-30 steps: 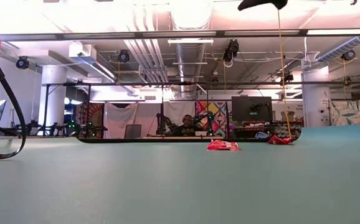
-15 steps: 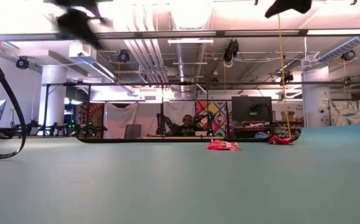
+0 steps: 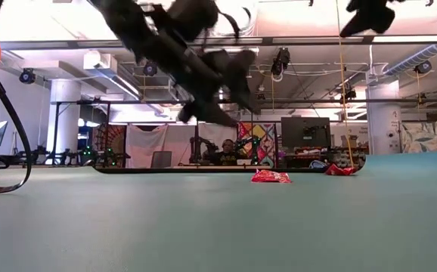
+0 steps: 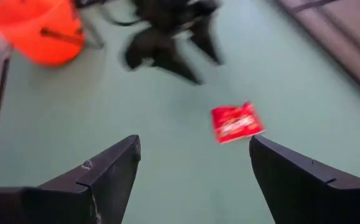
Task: Sort candy by brand, put in halloween buckets
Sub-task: Put the red chocolate candy into the orange bucket
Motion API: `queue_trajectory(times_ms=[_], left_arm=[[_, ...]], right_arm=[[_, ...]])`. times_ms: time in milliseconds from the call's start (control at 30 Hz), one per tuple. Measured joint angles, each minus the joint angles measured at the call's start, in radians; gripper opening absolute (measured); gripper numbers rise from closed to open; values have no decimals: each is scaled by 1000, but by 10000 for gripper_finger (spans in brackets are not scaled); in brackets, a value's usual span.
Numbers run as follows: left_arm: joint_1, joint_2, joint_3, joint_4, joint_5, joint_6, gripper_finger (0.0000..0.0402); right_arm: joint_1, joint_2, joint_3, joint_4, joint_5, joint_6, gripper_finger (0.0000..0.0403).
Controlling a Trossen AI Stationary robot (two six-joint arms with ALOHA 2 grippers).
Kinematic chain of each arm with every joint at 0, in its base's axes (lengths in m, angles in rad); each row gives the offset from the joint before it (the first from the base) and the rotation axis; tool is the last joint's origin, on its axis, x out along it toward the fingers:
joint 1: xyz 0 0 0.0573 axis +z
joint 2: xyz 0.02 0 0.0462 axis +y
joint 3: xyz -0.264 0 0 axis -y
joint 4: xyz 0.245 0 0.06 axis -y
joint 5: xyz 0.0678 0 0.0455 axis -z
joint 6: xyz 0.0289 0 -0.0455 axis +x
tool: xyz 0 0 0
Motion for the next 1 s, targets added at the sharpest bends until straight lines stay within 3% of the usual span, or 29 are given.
queue_trajectory(times_ms=[100,433,667,800,1000], left_arm=[[12,102,37,15,-48,-1,282],[43,433,247,108,-91,112,282],[41,536,384,-25,-121,84,268],[25,531,391,-94,-119,124,211],[12,462,385,-214,-29,115,58]], right_arm=[[0,7,-62,42,-56,-7,292],[0,6,-162,35,-29,191,292],[0,6,-155,4,-30,256,292],[0,7,-106,-56,-18,225,292],[0,19,16,-215,-11,156,292]])
